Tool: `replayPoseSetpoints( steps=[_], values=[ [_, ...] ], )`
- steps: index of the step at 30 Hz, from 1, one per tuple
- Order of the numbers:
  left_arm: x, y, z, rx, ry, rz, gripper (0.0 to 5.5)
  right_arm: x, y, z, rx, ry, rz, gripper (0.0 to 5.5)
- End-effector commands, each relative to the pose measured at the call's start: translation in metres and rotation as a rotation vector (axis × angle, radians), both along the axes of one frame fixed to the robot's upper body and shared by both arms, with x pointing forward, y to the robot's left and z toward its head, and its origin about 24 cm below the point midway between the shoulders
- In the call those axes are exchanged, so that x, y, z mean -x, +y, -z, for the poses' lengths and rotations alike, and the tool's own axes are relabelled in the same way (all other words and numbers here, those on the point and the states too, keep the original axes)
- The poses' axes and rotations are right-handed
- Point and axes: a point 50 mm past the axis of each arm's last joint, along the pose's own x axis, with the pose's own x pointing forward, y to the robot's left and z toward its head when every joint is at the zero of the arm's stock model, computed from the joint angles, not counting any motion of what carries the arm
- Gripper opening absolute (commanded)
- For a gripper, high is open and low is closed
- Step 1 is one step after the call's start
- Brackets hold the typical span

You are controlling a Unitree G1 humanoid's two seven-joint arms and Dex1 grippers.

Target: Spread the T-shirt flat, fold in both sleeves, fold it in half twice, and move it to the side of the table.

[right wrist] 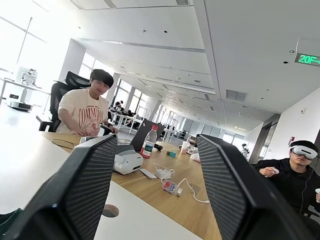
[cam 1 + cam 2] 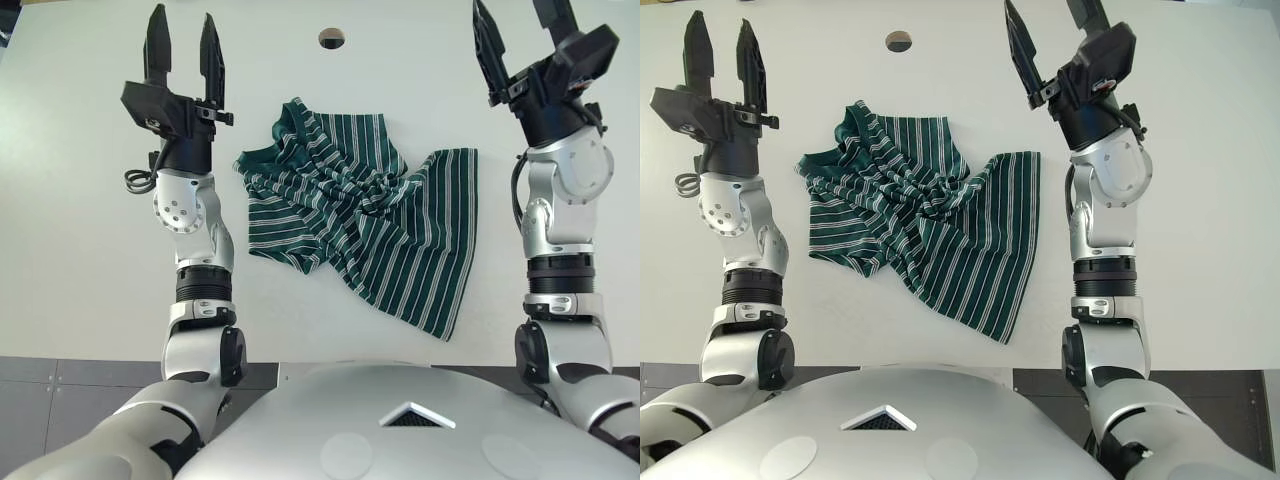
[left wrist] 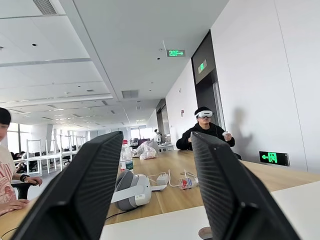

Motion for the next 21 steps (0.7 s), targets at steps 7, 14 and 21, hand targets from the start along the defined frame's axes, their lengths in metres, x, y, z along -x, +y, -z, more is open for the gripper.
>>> replayPoseSetpoints(
  steps=[7, 14, 21],
  values=[
    [-0.002, -0.010, -0.009, 0.011, -0.009, 0.027, 2.52, -0.003, 0.022, 0.004, 0.092, -0.009, -0.061, 2.90],
    [-0.001, -0.017, -0.010, 0.019, -0.003, 0.031, 2.52, -0.012, 0.050, 0.048, 0.577, 0.045, -0.152, 2.90],
    [-0.003, -0.018, -0.017, 0.022, -0.018, 0.031, 2.52, -0.025, 0.070, 0.084, 0.993, 0.041, -0.240, 2.90]
  ],
)
